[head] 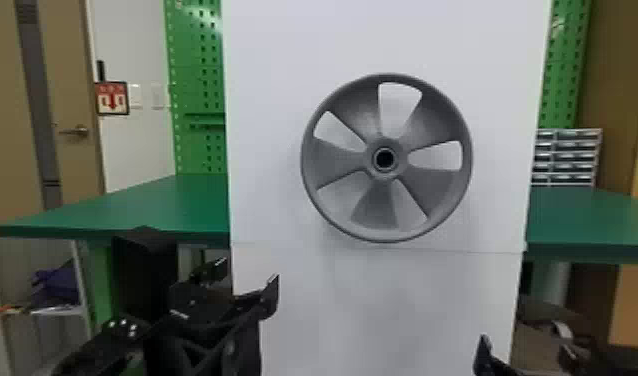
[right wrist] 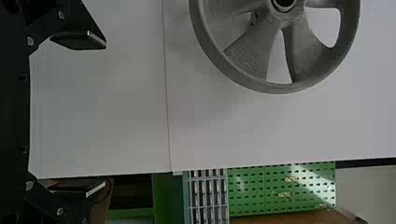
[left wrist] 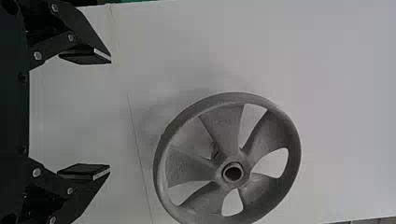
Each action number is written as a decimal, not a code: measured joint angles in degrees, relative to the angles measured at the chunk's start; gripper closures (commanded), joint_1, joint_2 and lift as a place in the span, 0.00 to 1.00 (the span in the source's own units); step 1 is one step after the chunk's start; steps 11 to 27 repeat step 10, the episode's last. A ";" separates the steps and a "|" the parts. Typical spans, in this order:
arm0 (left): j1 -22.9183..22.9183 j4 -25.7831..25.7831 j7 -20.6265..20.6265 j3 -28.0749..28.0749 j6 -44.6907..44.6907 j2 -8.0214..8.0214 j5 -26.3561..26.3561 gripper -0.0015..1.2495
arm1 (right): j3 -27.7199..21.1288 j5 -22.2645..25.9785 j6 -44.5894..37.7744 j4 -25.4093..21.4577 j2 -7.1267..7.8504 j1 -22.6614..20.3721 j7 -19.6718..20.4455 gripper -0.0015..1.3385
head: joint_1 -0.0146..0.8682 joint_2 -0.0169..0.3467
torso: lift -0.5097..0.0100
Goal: Hold the wheel and insert it
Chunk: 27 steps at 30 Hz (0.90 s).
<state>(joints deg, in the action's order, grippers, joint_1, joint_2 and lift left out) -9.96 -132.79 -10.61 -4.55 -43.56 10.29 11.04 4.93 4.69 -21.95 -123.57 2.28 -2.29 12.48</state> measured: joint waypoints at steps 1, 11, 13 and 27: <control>-0.47 -0.44 -0.02 0.02 -1.23 0.09 0.18 0.34 | 0.03 0.00 -0.01 0.00 0.02 0.00 0.00 0.19 | 0.22 0.32 | 0.03; -2.71 -2.59 0.06 0.13 -6.82 0.25 0.66 0.34 | 0.19 -0.01 -0.02 0.00 0.19 0.08 0.00 0.19 | 0.22 0.32 | 0.03; -2.71 -2.59 0.06 0.13 -6.82 0.25 0.66 0.34 | 0.19 -0.01 -0.02 0.00 0.19 0.08 0.00 0.19 | 0.22 0.32 | 0.03; -2.71 -2.59 0.06 0.13 -6.82 0.25 0.66 0.34 | 0.19 -0.01 -0.02 0.00 0.19 0.08 0.00 0.19 | 0.22 0.32 | 0.03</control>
